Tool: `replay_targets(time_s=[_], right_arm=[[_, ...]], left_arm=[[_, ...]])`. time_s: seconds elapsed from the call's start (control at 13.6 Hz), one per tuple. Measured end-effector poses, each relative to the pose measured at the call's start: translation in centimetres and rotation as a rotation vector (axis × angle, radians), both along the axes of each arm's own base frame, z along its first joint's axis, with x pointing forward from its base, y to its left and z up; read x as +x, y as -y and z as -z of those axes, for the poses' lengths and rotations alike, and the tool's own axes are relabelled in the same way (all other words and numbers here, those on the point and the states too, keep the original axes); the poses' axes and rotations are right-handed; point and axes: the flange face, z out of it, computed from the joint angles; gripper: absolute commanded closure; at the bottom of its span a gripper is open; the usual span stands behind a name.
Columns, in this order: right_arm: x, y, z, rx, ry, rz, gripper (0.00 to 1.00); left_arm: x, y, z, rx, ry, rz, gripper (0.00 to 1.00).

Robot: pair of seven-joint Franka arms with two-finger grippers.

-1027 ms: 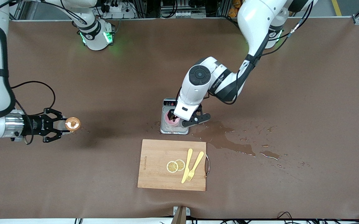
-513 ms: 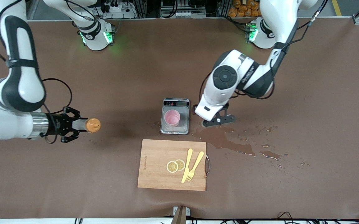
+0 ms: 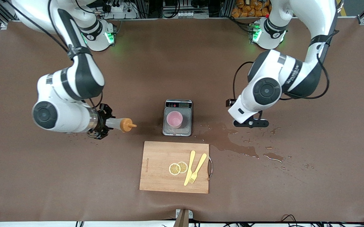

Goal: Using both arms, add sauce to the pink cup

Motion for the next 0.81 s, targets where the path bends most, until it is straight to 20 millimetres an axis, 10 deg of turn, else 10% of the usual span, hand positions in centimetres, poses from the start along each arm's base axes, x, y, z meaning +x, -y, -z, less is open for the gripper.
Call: replay_targets(time_s=[0.81], right_arm=[[-4.0, -11.7, 2.9, -0.379, 0.003, -0.066, 0.59]], left_arm=[[-0.3, -12.6, -2.9, 0.099, -0.218, 0.106, 0.00]])
